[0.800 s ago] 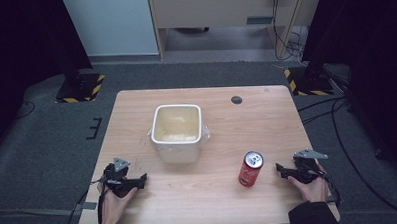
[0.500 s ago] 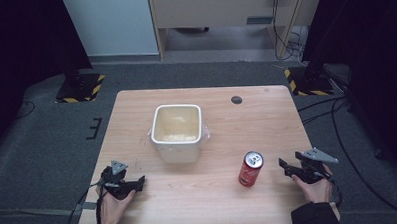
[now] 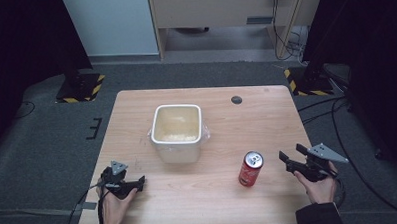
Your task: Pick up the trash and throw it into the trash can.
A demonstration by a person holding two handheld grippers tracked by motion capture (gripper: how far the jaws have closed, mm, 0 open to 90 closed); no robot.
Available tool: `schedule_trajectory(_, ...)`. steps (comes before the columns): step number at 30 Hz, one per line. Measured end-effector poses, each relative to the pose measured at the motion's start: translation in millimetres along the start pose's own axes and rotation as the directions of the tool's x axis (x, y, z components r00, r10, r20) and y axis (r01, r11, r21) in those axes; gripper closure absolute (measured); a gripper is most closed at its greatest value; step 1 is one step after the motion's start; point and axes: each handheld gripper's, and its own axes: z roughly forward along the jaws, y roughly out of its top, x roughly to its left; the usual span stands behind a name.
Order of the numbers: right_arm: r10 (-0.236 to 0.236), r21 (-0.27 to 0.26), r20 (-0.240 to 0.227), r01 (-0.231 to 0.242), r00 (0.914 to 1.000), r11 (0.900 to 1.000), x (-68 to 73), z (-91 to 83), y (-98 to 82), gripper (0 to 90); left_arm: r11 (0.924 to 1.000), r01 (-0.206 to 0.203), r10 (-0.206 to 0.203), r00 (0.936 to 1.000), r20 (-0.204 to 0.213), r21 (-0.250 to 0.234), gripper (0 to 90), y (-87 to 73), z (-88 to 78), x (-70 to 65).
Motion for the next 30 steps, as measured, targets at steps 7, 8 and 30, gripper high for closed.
schedule_trajectory(7, 0.008, -0.033, -0.015, -0.009, 0.9999, 0.999, 2.8, -8.7, 10.7, 22.9, 1.0000, 0.000, 0.000, 1.0000, 0.000, 0.000, 0.0, 0.0, 0.0, 0.0)
schedule_trajectory(8, 0.008, -0.033, -0.015, -0.009, 0.9999, 0.999, 2.8, -8.7, 10.7, 22.9, 1.0000, 0.000, 0.000, 1.0000, 0.000, 0.000, 0.0, 0.0, 0.0, 0.0)
schedule_trajectory(30, -0.035, -0.148, -0.109, 0.018, 0.9934, 0.989, 32.8, -32.9, 43.7, 20.3, 1.0000, 0.000, 0.000, 1.0000, 0.000, 0.000, 0.0, 0.0, 0.0, 0.0)
